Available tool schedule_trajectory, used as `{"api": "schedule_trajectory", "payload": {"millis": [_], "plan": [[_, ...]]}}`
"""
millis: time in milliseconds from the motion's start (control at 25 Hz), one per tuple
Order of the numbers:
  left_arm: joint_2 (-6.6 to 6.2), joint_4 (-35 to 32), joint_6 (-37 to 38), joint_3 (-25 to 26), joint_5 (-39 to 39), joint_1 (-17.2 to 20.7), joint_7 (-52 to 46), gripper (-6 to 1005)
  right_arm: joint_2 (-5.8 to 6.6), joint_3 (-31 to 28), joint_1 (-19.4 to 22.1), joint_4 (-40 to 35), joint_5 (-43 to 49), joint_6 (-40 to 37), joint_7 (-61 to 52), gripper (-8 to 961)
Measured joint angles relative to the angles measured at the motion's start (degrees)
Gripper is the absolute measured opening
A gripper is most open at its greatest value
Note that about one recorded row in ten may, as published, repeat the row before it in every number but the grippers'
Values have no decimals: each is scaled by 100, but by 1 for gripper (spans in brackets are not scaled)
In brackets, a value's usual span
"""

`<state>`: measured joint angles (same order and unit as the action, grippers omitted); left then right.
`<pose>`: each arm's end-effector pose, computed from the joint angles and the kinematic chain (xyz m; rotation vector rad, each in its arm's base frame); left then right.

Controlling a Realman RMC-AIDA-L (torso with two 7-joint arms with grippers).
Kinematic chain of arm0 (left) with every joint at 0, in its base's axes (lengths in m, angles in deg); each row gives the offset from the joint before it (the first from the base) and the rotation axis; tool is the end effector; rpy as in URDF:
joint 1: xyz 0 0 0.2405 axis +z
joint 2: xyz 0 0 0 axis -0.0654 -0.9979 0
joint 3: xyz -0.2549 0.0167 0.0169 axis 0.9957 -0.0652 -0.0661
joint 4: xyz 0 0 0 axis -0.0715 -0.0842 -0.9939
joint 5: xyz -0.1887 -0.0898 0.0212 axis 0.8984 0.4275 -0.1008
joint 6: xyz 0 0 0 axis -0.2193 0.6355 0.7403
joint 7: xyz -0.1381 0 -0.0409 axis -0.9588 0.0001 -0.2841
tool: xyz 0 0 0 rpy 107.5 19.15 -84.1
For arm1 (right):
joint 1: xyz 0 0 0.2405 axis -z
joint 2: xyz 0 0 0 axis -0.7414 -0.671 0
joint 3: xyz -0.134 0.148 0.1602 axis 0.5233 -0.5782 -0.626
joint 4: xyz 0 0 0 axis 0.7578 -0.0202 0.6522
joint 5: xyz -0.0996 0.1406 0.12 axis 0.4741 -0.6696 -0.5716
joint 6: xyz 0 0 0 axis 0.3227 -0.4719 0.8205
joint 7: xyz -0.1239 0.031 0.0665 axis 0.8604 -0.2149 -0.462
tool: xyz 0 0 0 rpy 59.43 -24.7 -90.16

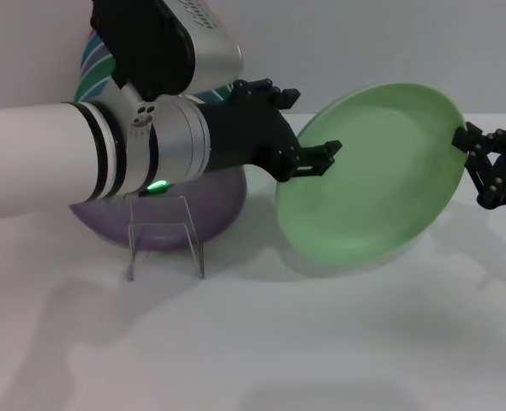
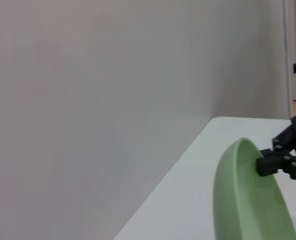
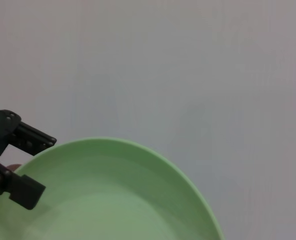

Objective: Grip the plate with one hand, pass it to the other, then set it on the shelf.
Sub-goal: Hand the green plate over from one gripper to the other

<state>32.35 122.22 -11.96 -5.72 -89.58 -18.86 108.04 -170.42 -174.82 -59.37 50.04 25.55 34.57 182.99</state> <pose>-0.0730 0.3481 -0.0256 -2.5161 -0.1422 -0.3269 0.2935 0.3178 0.0419 -2.0650 0.2580 0.7918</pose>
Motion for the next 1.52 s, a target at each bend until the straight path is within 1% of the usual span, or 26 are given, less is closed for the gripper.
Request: {"api": "schedule_trajectory", "payload": {"millis": [280, 480, 800, 1040, 1240, 1360, 1440, 1520], "plan": [[-7, -42, 67, 39, 12, -28, -61, 736, 2, -5, -42, 0, 26, -1, -56, 25], [-9, -43, 67, 25, 9, -31, -64, 542, 6, -7, -54, 0, 32, -31, -69, 32], [-15, 2, 65, -20, -70, -69, 55, 534, 8, -13, -64, 0, 34, -44, -123, 43], [0, -98, 359, -196, -207, -135, 106, 395, 9, -12, -59, -6, 38, 70, -107, 52], [-5, -69, 571, -220, -204, -98, 107, 177, -3, 12, 7, -138, 17, 375, 156, 59], [-7, -49, 622, -222, -201, -94, 110, 123, -12, 2, 17, -224, 2, 420, 167, 63], [-9, -44, 648, -227, -201, -101, 111, 87, -14, -30, 16, -293, -57, 506, 152, 120], [-9, -21, 706, -231, -200, -89, 112, 87, -14, -35, 45, -361, -223, 657, 83, 178]]}}
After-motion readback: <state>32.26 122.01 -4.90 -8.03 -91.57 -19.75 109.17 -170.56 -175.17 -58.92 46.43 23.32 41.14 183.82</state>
